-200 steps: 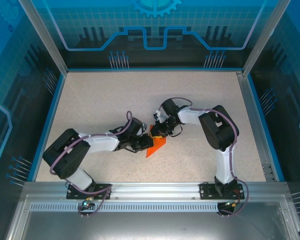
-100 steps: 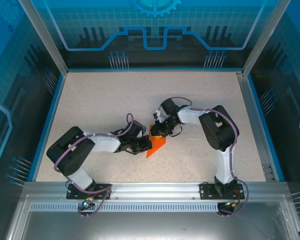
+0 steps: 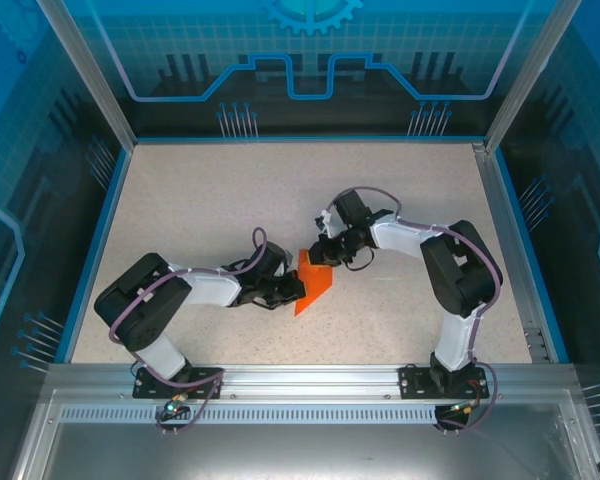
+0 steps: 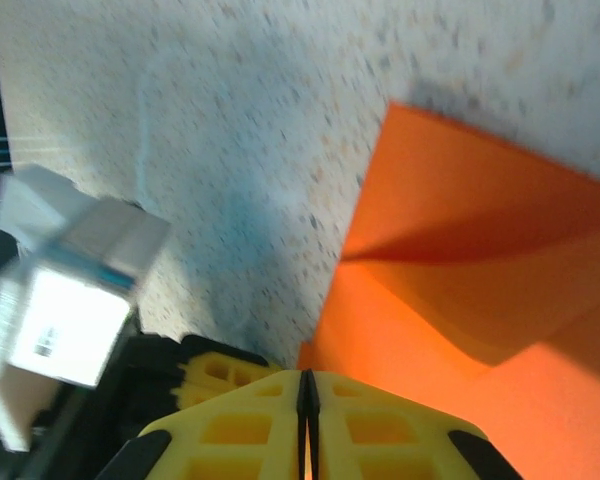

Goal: Fold a paper plane with a square sheet of paper (pick it up from the middle)

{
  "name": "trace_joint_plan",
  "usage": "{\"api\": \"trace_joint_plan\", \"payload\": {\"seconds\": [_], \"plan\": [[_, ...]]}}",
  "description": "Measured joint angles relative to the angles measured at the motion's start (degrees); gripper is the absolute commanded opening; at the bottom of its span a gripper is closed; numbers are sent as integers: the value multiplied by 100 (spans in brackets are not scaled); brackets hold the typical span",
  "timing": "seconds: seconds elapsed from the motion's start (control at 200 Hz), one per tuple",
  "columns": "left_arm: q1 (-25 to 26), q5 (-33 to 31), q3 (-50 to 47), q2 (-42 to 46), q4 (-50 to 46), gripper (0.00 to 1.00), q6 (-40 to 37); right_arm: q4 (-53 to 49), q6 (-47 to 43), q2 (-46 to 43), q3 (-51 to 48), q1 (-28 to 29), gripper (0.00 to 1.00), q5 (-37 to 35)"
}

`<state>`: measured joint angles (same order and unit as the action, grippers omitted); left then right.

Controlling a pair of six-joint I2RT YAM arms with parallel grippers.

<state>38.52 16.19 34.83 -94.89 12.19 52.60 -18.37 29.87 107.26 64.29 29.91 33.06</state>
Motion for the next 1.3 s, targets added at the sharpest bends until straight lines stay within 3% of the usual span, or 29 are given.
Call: {"api": "trace_joint_plan", "payload": {"seconds": [0.355, 0.74, 1.301], "plan": [[11, -20, 2, -4, 15, 0, 0, 350, 129, 647, -94, 197, 11, 61], [55, -101, -13, -28, 57, 0, 0, 291, 164, 662, -15, 153, 13, 4], [114, -197, -87, -142, 426, 0, 0, -107, 9, 1113, 715, -483, 16, 142]]}}
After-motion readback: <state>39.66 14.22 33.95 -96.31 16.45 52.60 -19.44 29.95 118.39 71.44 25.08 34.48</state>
